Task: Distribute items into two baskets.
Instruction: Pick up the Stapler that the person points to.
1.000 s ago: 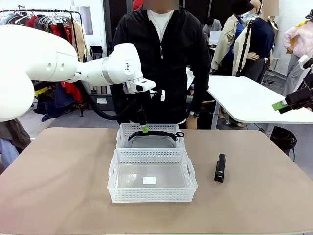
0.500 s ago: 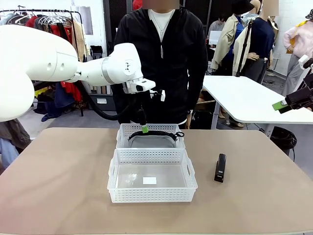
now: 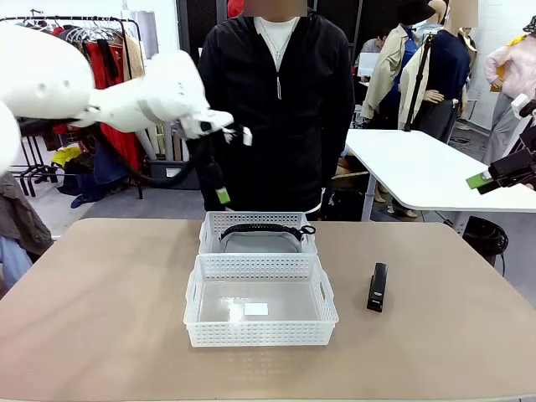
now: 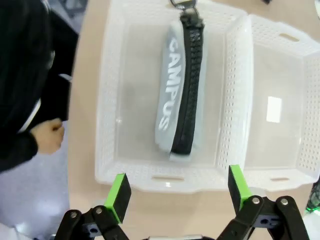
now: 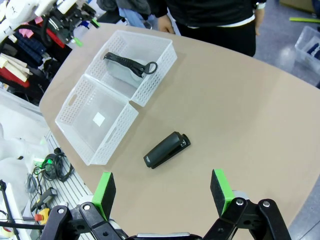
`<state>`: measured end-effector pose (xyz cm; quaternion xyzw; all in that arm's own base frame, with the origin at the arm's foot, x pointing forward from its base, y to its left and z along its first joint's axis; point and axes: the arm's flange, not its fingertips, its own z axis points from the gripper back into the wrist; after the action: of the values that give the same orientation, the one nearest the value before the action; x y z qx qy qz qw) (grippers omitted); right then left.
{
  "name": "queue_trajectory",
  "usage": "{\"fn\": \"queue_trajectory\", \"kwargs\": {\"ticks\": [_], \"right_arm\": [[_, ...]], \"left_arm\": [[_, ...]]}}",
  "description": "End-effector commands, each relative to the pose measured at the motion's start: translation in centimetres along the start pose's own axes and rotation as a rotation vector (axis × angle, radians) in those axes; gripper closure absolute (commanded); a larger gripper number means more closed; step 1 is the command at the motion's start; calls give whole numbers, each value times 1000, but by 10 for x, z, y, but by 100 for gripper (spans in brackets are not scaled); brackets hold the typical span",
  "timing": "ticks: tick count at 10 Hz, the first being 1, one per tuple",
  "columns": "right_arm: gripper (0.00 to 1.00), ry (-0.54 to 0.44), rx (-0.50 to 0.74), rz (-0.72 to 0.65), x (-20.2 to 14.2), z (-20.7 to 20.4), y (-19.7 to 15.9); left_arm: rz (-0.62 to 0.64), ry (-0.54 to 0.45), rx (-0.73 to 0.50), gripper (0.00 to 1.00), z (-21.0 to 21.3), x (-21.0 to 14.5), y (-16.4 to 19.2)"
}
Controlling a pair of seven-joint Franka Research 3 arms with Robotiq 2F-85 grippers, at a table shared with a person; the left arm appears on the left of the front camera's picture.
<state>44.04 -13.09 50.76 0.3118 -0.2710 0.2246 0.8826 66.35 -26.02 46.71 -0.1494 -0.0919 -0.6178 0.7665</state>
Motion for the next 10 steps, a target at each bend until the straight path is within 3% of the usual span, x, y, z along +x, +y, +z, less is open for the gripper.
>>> {"fn": "queue_trajectory", "kwargs": {"ticks": [1, 2, 6, 10], "right_arm": [[0, -3, 2, 1, 1, 1, 1], [0, -3, 2, 1, 1, 1, 1], [0, -3, 2, 1, 1, 1, 1], [0, -3, 2, 1, 1, 1, 1]], "left_arm": [[72, -133, -35, 0, 24, -51, -10], [121, -210, -34, 0, 40, -80, -11], [293, -347, 41, 0, 83, -186, -28], [353, -529, 61, 0, 123, -275, -69]]}}
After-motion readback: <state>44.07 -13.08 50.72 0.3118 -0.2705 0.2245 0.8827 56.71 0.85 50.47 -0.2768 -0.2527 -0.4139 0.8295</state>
